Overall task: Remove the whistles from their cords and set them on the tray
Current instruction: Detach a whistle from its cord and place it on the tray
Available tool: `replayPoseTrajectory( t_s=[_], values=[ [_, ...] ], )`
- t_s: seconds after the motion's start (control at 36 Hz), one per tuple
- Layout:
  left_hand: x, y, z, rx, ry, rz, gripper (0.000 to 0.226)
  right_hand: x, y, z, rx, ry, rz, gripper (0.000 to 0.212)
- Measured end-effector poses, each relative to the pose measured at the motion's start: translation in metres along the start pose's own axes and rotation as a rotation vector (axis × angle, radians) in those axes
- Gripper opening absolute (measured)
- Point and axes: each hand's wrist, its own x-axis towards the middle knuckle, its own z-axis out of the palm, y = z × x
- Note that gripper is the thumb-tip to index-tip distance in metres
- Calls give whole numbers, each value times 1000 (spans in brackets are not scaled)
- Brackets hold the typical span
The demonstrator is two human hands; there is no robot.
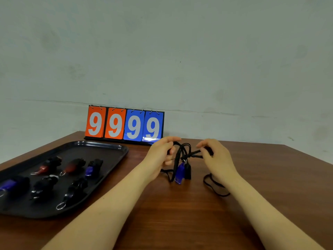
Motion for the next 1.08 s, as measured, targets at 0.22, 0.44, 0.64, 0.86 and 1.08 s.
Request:
replayPoseTrajectory(
  t_s=[0.22,0.44,0.64,0.86,1.08],
  values=[
    [-2,0,4,21,-49,105,32,-8,-9,8,298,-282,74,17],
    [0,5,0,-271,-48,50,31,-7,-18,5,554,-162,197,20],
    [2,6,-7,-548,28,-5,30,1,-19,-14,1515,-48,490,24],
    [0,11,-10,-556,87,-2,28,2,-18,-29,293,-252,202,27],
    [7,6,-21,-33,297,73,35,6,-11,-30,1191,-198,412,22]
  ],
)
